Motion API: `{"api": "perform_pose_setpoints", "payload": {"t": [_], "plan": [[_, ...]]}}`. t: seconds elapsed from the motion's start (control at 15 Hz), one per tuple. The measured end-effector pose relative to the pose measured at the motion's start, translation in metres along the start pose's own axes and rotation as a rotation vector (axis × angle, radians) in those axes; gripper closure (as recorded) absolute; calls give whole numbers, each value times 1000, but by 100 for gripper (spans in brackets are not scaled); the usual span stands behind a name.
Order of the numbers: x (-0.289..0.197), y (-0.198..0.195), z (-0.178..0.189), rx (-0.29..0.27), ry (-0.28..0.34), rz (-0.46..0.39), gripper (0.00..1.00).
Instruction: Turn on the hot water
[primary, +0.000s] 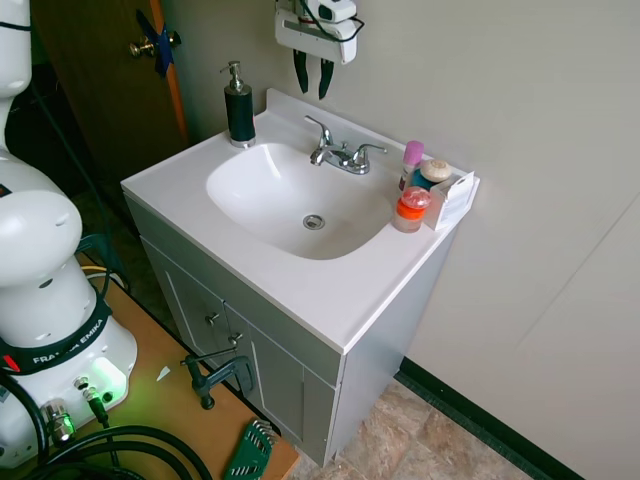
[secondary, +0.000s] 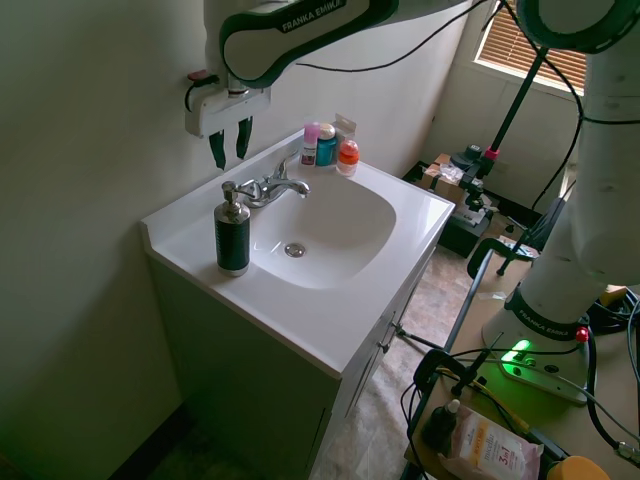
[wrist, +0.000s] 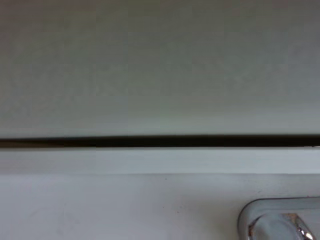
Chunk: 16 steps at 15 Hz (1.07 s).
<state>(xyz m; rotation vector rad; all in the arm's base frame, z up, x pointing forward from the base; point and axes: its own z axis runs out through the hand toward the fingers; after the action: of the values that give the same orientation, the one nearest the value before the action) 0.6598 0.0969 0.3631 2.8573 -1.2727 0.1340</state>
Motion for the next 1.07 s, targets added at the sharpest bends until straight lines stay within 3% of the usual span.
{"api": "perform_pose_setpoints", "payload": {"t": [1.07], "plan": [[-3, -3, 50, -55, -18, -1, 0]]}}
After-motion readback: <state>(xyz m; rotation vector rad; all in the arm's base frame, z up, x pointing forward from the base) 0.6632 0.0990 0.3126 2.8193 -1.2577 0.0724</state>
